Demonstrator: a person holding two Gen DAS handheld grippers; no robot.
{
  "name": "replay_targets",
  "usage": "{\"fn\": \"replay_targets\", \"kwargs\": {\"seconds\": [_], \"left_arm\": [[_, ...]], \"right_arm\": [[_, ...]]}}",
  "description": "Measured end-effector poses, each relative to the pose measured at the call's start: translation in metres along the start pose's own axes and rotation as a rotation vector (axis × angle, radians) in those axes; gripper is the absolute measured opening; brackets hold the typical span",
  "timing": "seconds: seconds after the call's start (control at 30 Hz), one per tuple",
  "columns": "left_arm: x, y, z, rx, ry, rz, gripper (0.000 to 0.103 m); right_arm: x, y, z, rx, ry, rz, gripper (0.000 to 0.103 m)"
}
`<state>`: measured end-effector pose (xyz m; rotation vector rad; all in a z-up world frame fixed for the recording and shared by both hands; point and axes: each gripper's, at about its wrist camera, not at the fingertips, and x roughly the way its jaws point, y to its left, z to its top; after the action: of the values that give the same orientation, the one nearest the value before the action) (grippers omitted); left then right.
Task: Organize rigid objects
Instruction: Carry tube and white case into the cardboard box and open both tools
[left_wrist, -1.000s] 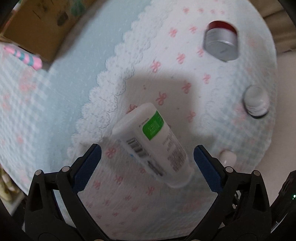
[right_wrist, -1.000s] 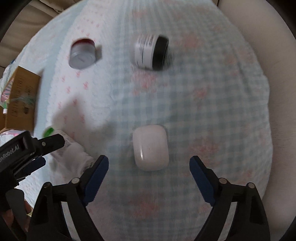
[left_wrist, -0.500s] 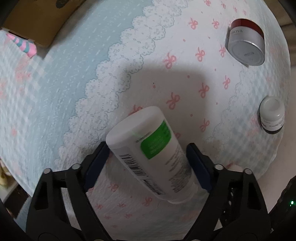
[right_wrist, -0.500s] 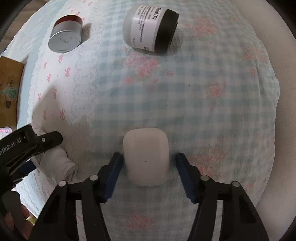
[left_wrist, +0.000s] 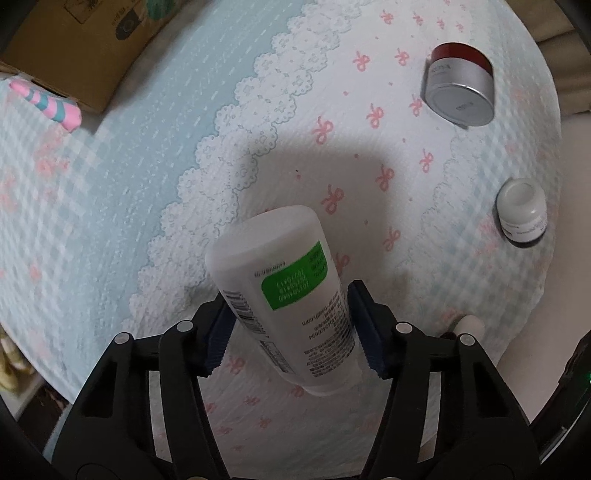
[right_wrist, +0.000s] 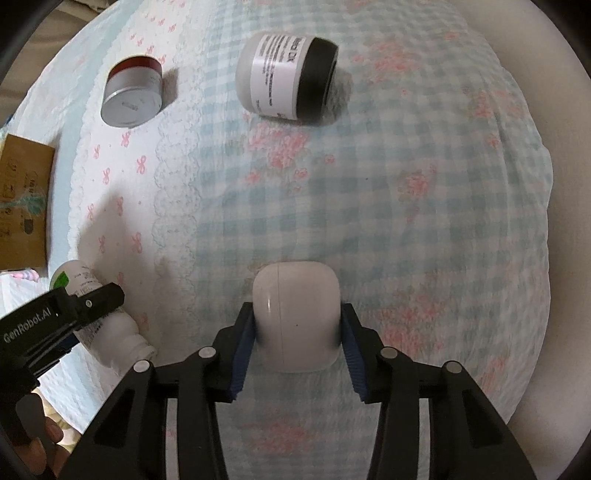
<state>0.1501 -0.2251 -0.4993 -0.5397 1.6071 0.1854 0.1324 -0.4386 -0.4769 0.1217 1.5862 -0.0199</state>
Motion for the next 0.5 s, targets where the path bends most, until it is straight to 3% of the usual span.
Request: {"fn": "replay_targets", "kwargs": {"seconds": [0.5], "left_arm": [[-0.067, 0.028, -0.023, 0.078, -0.124, -0.081, 0.050]], "right_arm": [[-0.069, 0.006, -0.022, 0.027, -0.148, 0.038, 0.041]]}}
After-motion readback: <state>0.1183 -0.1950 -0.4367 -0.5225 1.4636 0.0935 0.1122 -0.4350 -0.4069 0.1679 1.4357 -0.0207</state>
